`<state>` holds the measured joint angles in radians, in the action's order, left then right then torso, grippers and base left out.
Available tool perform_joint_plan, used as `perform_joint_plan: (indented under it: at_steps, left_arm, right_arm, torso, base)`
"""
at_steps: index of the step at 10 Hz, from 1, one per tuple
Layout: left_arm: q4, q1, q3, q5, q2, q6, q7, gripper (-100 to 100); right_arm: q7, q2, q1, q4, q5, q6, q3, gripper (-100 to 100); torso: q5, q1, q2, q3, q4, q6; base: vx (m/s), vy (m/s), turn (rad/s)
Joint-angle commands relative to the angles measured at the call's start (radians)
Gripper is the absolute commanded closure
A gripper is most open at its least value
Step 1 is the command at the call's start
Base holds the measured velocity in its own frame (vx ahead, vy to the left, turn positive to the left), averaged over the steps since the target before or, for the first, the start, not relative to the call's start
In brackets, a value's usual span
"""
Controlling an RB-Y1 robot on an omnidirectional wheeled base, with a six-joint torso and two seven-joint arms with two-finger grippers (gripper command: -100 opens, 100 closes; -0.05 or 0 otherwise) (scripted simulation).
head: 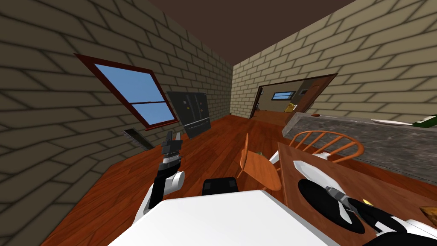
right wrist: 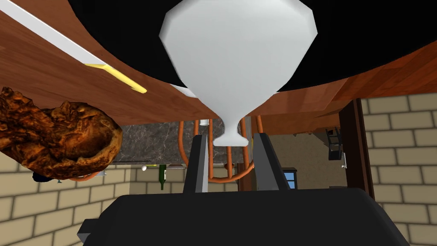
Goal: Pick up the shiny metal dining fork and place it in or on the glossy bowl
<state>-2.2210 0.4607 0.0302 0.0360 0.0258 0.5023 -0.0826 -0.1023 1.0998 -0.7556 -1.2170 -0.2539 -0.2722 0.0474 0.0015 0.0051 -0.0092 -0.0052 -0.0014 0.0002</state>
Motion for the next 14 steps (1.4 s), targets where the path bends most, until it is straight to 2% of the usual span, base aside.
perform_joint_plan:
  at_steps: [1,3,4,5,9,10,11,14]
  left_arm:
    - [0.0,0.0,0.0,0.0,0.0,0.0,0.0,0]
    - [0.0,0.0,0.0,0.0,0.0,0.0,0.0,0]
    - [0.0,0.0,0.0,0.0,0.0,0.0,0.0,0]
    - [0.0,0.0,0.0,0.0,0.0,0.0,0.0,0]
    - [0.0,0.0,0.0,0.0,0.0,0.0,0.0,0]
    - [0.0,0.0,0.0,0.0,0.0,0.0,0.0,0]
    - [0.0,0.0,0.0,0.0,0.0,0.0,0.0,0]
    - [0.0,0.0,0.0,0.0,0.0,0.0,0.0,0]
  right_arm:
    - [0.013,0.005,-0.029,-0.027,0.001,-0.004,0.002,100]
    - [0.029,0.011,-0.061,-0.054,-0.001,-0.004,-0.001,100]
    - [0.023,0.008,-0.05,-0.042,0.0,-0.002,-0.002,100]
    - [0.024,0.008,-0.051,-0.044,0.0,-0.002,-0.003,-100]
    - [0.024,0.008,-0.051,-0.044,0.0,-0.002,-0.003,-100]
    - [0.024,0.008,-0.051,-0.044,0.0,-0.002,-0.003,0]
    - [0.034,0.044,-0.078,-0.08,-0.021,-0.014,0.011,-100]
    - [0.049,0.098,-0.118,-0.135,-0.054,-0.032,0.031,-100]
  torso:
    - [0.0,0.0,0.0,0.0,0.0,0.0]
    - [0.0,0.0,0.001,0.0,0.0,0.0]
    - [0.0,0.0,0.0,0.0,0.0,0.0]
    - [0.0,-0.002,0.002,0.001,0.001,0.0]
    - [0.0,-0.004,0.005,0.003,0.001,0.0]
    - [0.0,-0.004,0.005,0.003,0.001,0.0]
    - [0.0,-0.004,0.005,0.003,0.001,0.0]
    - [0.0,-0.003,0.006,0.003,0.001,0.0]
  base:
    - [0.058,0.048,-0.011]
    - [0.077,0.053,-0.011]
    - [0.036,0.024,-0.003]
    - [0.006,0.006,0.001]
    - [0.0,0.0,0.0]
    - [0.0,0.0,0.0]
    - [-0.003,0.0,-0.09]
    - [-0.005,0.001,-0.062]
